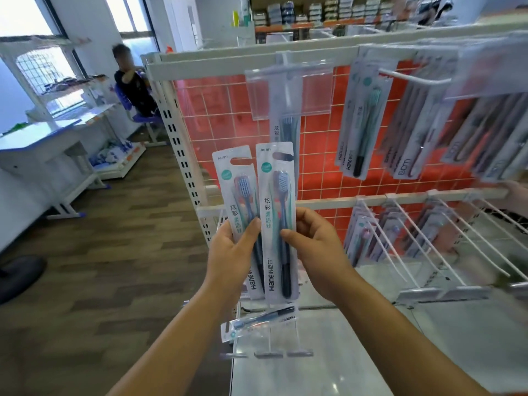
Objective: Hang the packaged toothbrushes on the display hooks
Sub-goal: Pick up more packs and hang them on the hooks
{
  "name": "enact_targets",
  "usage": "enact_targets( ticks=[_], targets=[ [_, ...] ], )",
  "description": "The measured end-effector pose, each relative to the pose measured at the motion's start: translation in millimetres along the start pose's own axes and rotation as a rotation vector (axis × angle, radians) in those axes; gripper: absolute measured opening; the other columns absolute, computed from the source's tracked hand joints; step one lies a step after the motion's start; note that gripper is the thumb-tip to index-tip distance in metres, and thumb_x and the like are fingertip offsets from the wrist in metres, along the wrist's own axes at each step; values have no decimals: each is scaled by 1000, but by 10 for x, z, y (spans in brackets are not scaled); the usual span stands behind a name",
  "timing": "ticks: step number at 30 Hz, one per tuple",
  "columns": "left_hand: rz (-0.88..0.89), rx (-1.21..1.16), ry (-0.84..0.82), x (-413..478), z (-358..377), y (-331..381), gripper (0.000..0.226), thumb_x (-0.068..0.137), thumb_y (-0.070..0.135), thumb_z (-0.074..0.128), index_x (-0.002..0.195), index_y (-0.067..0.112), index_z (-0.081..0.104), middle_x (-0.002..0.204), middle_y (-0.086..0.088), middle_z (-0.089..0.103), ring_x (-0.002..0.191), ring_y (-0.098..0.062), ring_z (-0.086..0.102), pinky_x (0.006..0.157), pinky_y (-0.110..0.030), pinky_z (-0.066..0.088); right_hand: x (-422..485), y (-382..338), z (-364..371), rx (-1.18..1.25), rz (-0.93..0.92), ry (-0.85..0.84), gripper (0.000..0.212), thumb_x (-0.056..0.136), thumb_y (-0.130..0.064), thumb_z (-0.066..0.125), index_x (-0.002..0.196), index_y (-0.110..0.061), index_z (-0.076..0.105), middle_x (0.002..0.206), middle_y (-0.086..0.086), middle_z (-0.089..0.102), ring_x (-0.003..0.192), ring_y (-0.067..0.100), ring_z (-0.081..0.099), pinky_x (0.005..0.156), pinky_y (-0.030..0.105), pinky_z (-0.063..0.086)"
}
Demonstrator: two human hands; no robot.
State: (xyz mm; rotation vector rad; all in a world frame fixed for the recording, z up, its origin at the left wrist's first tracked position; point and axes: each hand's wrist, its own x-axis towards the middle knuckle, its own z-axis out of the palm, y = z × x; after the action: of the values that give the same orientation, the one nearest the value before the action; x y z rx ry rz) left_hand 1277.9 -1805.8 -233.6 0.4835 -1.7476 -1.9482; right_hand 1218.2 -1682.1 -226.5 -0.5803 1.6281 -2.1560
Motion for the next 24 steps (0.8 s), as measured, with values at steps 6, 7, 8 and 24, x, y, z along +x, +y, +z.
enact_targets(
  ticks=[6, 7, 8, 24],
  targets=[
    [15, -34, -12, -11, 50, 269, 21, 100, 25, 49, 97, 13, 66, 90, -3, 76, 89, -22, 73, 76, -33, 59, -29, -179, 34, 49, -15, 31, 24, 93, 4, 51, 99, -16, 63, 94, -3, 75, 97, 14, 70, 90, 34, 55],
    [7, -39, -5, -18, 57, 306, 22, 100, 26, 49, 99, 12, 66, 94, -5, 76, 93, -24, 72, 82, -39, 59, -41, -199, 36, 52, -20, 39, 21, 94, 2, 51, 99, -15, 62, 93, -4, 75, 96, 14, 70, 90, 34, 55],
    [5, -42, 3, -22, 59, 338, 23, 100, 27, 50, 101, 11, 66, 98, -7, 75, 96, -26, 71, 87, -44, 57, -49, -219, 40, 54, -24, 45, 19, 94, 1, 51, 99, -15, 62, 93, -4, 74, 96, 14, 70, 89, 35, 55],
    [45, -186, -14, -180, 31, 615, 30, 100, 28, 50, 104, 6, 70, 107, -18, 72, 104, -37, 68, 96, -55, 50, -245, -363, 113, -7, -99, 142, 11, 95, -16, 55, 102, -12, 63, 98, 10, 71, 92, 23, 69, 81, 38, 59]
  ],
)
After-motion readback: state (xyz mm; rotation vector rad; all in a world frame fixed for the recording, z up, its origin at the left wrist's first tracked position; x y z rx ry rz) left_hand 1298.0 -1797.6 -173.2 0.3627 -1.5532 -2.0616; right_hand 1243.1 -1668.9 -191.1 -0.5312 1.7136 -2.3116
